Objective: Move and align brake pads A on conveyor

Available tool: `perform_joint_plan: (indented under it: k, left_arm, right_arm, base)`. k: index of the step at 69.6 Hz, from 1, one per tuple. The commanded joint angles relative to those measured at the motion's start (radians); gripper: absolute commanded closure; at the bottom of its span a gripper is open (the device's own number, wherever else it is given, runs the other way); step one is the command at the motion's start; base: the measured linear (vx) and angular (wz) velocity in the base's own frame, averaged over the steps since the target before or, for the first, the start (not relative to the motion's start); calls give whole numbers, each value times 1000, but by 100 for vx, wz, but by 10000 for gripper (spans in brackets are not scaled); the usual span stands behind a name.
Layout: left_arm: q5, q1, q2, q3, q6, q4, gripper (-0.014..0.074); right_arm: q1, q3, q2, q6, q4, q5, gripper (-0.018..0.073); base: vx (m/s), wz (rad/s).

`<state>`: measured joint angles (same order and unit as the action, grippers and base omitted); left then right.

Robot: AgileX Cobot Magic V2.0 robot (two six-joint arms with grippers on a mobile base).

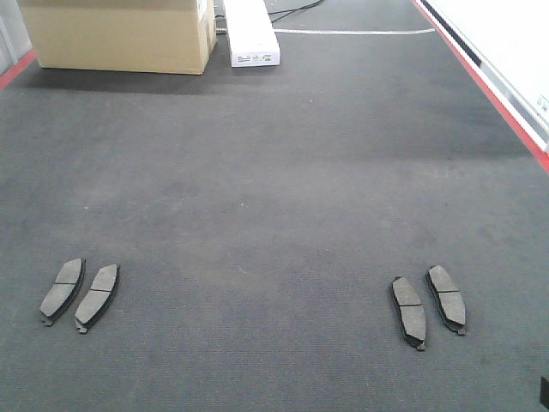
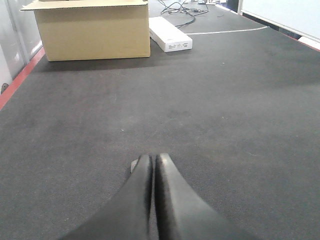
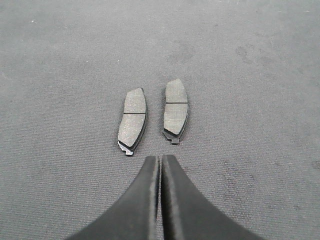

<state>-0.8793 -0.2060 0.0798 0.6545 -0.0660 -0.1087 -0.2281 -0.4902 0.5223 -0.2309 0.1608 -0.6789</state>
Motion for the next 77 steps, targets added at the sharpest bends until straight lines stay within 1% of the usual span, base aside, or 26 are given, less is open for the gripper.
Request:
perform_joint_plan:
  k: [1,18,23,28,35,43,50,56,65,72,77]
  left_arm:
    - [72,-2,19,19,0,-1,602]
    - [74,-2,19,19,0,-1,602]
    - [73,-1,19,16,1,-16,602]
    - [92,-1,19,-19,1,-21,602]
    - [193,13,19,-110,0,-19,602]
    - [392,48,19,-230,0,-14,602]
    - [537,91,18,-321,0,9,602]
    - [627,127,3,-396,0,35,602]
    - [734,175,-48,-515,0,43,602]
    - [791,197,-96,-601,0,43,602]
    - [837,198,-108,-663,0,43,602]
  right_arm:
    - [8,-27,5,1,11,57,571]
    - [8,-27,5,1,11,57,571]
    - [8,-27,5,1,11,57,571]
    - [8,-27,5,1,11,57,571]
    - [8,-27,5,1,11,57,571]
    - [8,-27,5,1,11,57,571]
    - [8,-27,5,1,11,57,571]
    - [8,-27,5,1,11,57,571]
    - [8,-27,5,1,11,57,571]
    - [8,-27,5,1,11,57,571]
    - [8,-27,5,1,11,57,571]
  base:
    - [0,0]
    - [0,0]
    - [0,0]
    - [0,0]
    - [0,0]
    - [0,0]
    - [0,0]
    - [0,0]
    - [0,0]
    - [0,0]
    - [0,0]
